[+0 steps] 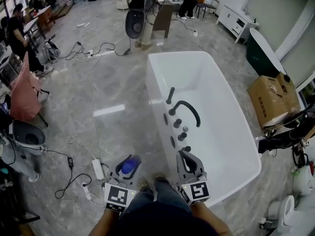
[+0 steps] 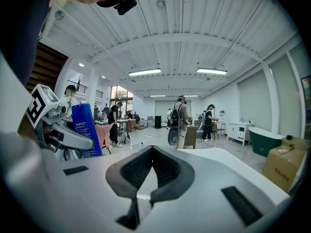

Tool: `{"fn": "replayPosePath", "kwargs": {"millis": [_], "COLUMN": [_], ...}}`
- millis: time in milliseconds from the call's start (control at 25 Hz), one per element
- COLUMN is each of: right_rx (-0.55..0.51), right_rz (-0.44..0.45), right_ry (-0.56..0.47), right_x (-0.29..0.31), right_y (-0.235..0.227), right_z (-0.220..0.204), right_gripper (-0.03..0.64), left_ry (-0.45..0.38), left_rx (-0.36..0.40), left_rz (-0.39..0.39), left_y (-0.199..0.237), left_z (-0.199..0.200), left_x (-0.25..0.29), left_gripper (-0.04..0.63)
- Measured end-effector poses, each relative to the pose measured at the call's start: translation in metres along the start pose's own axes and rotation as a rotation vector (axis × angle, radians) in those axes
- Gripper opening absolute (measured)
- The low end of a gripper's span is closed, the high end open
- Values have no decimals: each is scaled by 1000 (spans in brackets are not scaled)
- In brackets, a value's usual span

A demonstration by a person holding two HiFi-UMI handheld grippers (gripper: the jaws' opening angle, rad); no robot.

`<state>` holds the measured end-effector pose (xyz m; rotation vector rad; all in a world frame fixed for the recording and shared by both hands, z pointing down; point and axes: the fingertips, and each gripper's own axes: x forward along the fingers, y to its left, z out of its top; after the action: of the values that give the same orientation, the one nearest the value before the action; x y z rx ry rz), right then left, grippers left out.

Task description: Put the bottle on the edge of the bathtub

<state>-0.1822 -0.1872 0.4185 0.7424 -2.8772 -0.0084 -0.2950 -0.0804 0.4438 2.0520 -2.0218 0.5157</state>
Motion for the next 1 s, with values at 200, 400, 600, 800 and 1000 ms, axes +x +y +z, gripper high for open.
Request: {"fn": "replayPosePath", "kwargs": {"millis": [200, 400, 600, 800, 1000], "right_rx": [2, 17, 40, 57, 79], "right_rz": [13, 0, -58, -156, -298], "right_ry": [-26, -31, -15, -11, 2], "right_x": [16, 20, 16, -1, -36], "right_y": [-9, -19, -39, -66, -104], "right_z": [9, 10, 0, -11, -26], "right_gripper": [17, 17, 17, 17, 17], "left_ry": [-1, 5, 27, 16, 9], "left_rx": [-2, 29, 55, 106, 171], "left_rz": [-9, -40, -105, -211, -355], "left_y": [0, -4, -14, -36, -76], "left_z": [14, 18, 22, 30, 42], "left_x": [13, 28, 50, 78, 114], "left_gripper": [155, 155, 155, 155, 155]}}
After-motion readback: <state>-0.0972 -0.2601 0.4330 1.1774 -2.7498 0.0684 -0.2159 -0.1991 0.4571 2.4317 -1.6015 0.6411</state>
